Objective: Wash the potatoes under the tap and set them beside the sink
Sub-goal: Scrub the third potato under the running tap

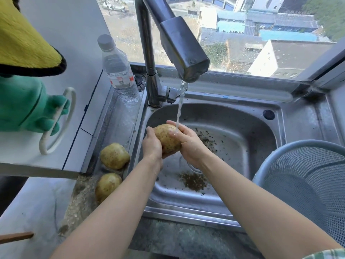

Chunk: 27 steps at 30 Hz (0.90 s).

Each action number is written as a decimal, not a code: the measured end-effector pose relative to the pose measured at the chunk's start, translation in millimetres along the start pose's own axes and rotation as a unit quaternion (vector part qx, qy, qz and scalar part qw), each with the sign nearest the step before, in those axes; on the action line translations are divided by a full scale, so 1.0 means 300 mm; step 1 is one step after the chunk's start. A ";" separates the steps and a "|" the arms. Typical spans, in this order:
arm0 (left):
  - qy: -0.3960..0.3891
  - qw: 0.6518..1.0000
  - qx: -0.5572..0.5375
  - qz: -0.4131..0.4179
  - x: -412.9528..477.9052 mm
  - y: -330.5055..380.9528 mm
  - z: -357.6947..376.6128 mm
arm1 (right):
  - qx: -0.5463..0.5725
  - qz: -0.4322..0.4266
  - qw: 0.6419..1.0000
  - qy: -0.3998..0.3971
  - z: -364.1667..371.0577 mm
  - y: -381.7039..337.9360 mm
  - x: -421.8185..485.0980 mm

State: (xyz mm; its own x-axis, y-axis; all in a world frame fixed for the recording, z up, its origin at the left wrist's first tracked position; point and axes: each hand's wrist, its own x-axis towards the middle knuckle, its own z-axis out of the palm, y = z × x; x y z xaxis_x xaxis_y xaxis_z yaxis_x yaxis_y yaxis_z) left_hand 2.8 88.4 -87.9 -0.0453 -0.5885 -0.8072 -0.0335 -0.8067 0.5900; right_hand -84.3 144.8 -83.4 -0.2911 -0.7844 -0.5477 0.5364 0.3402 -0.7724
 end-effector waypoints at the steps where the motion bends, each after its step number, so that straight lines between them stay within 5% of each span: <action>1: -0.023 1.000 -0.014 -0.012 -0.012 -0.004 0.004 | -0.027 -0.017 0.999 0.043 0.011 0.001 -0.002; 4: -0.095 0.995 -0.025 -0.031 -0.040 -0.017 0.025 | -0.040 -0.046 0.982 0.178 0.049 0.007 -0.007; 6: -0.090 0.995 -0.022 -0.035 -0.054 -0.021 0.035 | -0.054 -0.052 0.978 0.194 0.055 0.015 -0.003; 10: -0.072 0.997 -0.027 -0.026 -0.025 -0.013 0.024 | -0.041 -0.038 0.986 0.155 0.022 0.002 0.018; 15: -0.091 0.995 -0.026 -0.022 -0.022 0.002 0.026 | -0.058 -0.030 0.998 0.015 0.024 0.029 0.020; 20: -0.119 0.992 -0.001 -0.029 -0.028 -0.006 0.037 | -0.102 -0.040 0.992 0.061 0.049 -0.010 0.016; 24: -0.104 0.994 0.018 -0.032 -0.020 0.019 0.022 | -0.075 -0.006 0.993 -0.088 -0.006 -0.026 0.012; 27: -0.104 0.993 0.052 -0.032 -0.008 0.010 0.011 | -0.110 -0.012 0.992 -0.054 -0.001 -0.025 0.003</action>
State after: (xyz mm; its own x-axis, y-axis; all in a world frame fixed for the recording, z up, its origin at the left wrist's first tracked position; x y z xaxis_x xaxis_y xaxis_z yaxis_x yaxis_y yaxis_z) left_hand -0.4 87.5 -84.2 -0.2448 -0.5036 -0.8285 -0.1459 -0.8256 0.5450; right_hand -88.9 141.8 -78.0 -0.2097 -0.8408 -0.4992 0.3416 0.4153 -0.8431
